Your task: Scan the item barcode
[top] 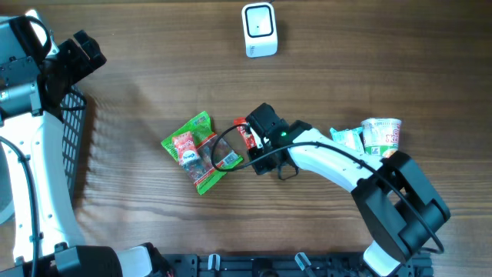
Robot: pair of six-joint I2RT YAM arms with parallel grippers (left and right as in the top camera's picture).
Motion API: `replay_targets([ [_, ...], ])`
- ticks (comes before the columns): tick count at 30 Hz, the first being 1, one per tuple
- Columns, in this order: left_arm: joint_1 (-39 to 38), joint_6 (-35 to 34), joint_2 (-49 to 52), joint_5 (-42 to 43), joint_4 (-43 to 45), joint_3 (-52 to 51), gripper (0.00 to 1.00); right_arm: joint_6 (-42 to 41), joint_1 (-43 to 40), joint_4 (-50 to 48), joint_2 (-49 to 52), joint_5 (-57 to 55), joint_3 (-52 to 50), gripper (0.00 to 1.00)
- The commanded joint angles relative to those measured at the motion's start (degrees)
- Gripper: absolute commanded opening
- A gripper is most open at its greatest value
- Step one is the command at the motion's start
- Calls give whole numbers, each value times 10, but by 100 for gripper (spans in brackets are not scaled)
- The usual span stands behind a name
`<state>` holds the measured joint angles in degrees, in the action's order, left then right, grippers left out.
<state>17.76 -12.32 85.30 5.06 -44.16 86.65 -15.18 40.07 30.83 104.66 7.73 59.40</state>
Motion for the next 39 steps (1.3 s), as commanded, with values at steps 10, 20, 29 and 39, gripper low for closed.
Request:
replay_targets([
  [10,1,-1,-2,5,1,7,100,64,-39,28,-84,168,3,4],
  [20,1,-1,-2,5,1,7,100,-95,-34,-165,-101,445,-35,4],
  [29,1,-1,-2,5,1,7,100,-295,-22,-495,51,554,-94,4],
  [39,1,-1,-2,5,1,7,100,-300,-23,-471,108,497,-94,18],
])
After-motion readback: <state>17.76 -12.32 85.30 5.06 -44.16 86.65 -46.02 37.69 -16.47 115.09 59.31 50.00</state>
